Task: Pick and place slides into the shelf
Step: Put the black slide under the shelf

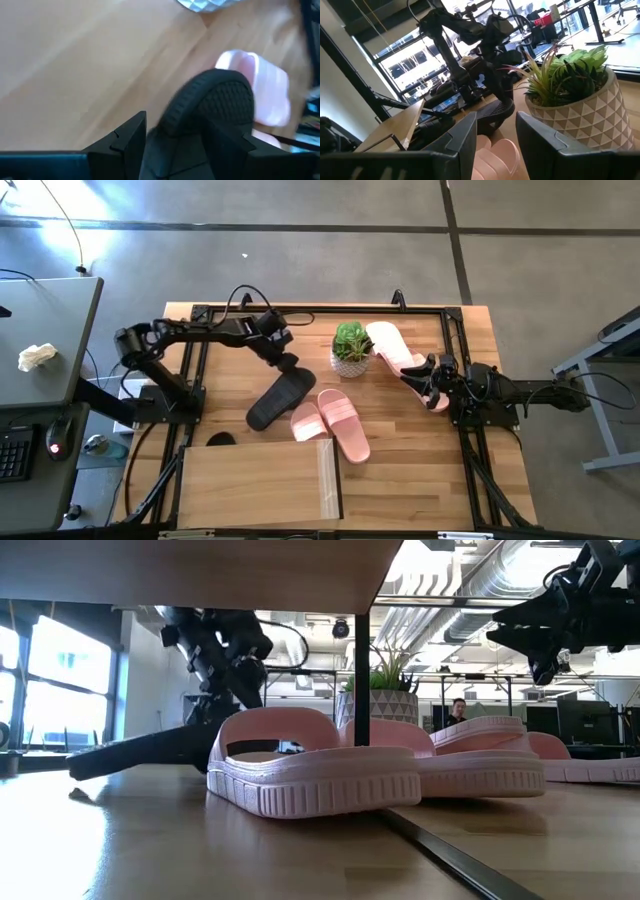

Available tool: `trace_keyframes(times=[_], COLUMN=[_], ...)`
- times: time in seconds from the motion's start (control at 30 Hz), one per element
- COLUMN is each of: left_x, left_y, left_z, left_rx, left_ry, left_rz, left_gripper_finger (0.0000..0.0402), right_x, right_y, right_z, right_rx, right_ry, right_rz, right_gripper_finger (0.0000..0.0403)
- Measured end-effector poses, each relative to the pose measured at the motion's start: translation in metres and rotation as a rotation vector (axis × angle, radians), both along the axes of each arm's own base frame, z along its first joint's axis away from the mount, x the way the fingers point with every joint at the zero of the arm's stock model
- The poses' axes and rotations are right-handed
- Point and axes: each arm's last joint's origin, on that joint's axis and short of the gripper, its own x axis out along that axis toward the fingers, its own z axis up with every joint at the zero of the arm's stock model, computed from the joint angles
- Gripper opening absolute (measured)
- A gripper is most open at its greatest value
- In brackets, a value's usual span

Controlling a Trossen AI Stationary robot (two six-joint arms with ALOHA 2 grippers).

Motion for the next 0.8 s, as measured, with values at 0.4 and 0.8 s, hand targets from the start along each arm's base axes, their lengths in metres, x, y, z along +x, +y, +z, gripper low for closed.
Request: trace_keyframes(times=[0.4,0.8], left_x=[0.015,0.015], left_y=[0.005,0.003], left_z=[-0.013,-0.013], left_rx=[-0.123,-0.107], left_ry=[-0.178,-0.224], left_rz=[-0.117,-0.211], left_gripper_finger=[0.0170,0.0170], right_x=[0.000,0.000], right_y=[0.000,0.000], right_z=[0.000,-0.002], right_rx=[0.005,0.006], right_ry=[-0.001,0.019], right_rz=[0.006,0.007], right_gripper_finger=[0.0129,0.0129])
